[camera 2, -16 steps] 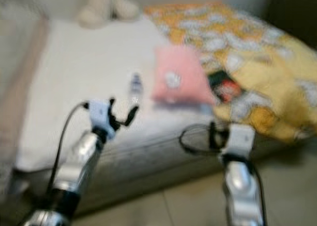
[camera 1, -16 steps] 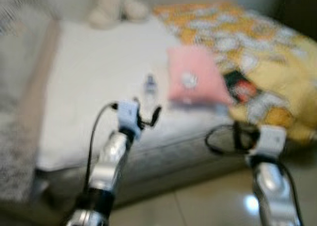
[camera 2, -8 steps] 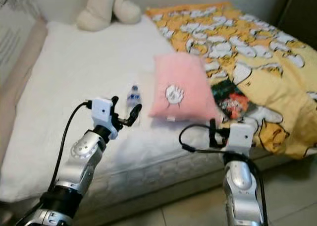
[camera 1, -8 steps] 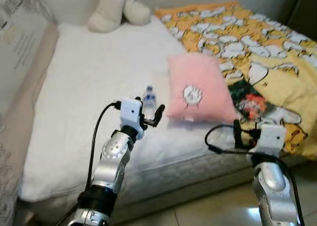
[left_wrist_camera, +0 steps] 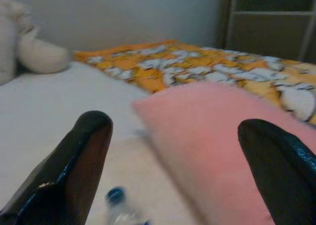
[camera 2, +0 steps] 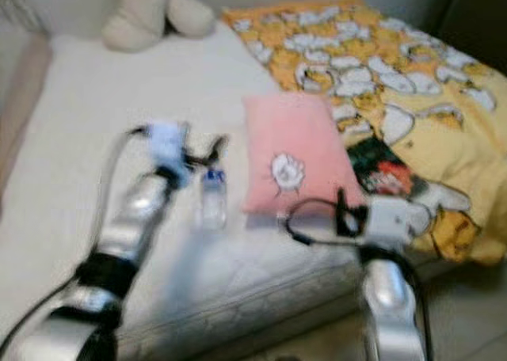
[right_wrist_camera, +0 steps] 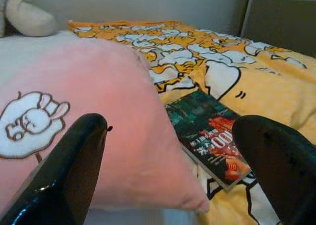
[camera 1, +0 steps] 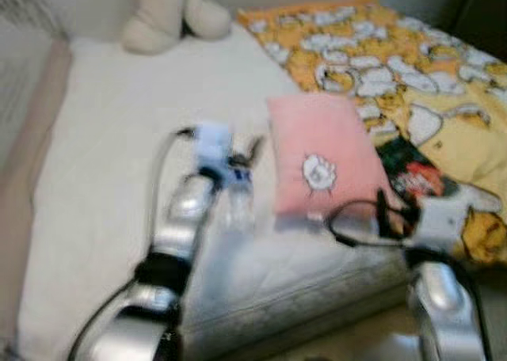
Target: Clean up the room
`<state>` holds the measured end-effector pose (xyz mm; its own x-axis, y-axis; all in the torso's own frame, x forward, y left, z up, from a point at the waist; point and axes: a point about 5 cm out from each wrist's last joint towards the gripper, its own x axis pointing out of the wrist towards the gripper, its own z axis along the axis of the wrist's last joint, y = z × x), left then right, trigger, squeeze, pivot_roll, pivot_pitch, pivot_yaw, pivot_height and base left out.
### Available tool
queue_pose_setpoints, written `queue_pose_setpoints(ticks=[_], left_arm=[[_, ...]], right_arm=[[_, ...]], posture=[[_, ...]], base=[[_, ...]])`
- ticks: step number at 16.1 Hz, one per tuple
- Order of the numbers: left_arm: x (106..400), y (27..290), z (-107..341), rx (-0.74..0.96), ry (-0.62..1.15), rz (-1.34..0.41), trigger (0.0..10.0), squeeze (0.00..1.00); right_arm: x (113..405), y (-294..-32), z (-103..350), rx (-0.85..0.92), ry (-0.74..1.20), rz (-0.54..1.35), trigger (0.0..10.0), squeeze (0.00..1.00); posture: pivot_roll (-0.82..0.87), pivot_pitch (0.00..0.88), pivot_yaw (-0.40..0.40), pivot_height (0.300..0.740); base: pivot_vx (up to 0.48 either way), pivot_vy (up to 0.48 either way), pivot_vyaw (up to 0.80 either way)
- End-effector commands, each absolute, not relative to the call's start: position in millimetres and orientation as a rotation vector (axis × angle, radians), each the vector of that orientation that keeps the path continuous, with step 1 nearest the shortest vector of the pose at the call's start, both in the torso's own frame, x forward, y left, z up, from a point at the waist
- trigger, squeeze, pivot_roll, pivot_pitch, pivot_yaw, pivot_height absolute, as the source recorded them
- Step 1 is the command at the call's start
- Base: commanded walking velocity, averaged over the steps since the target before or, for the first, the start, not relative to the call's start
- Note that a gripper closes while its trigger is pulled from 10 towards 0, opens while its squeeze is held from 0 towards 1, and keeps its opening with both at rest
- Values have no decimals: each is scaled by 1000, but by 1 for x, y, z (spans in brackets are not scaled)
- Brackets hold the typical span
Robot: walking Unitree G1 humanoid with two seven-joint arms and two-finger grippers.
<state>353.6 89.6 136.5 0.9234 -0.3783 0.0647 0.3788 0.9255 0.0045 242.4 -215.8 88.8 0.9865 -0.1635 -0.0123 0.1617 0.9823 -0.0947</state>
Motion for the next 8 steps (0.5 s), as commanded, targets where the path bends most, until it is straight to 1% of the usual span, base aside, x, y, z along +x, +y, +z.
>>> queue_pose_setpoints(ticks=[1,3,4,6,8], left_arm=[[359,102,135,7,-52,-336,10000,0],[366,98,131,12,18,-317,10000,0],[371,94,128,15,83,-305,10000,0],[378,82,128,-55,181,-313,10000,0],[380,75,127,-71,228,-321,10000,0]], right_arm=[[242,-208,99,-77,-21,-150,10000,0],[238,-209,98,-75,-11,-158,10000,0],[234,-209,97,-76,-2,-154,10000,0],[229,-208,98,-82,10,-145,10000,0],[224,-207,100,-88,17,-130,10000,0]], posture=[[-202,0,51,740],[-207,0,50,740],[-218,0,47,740],[-231,0,38,740],[-240,0,33,740]], base=[[0,0,0],[0,0,0],[0,0,0],[0,0,0],[0,0,0]])
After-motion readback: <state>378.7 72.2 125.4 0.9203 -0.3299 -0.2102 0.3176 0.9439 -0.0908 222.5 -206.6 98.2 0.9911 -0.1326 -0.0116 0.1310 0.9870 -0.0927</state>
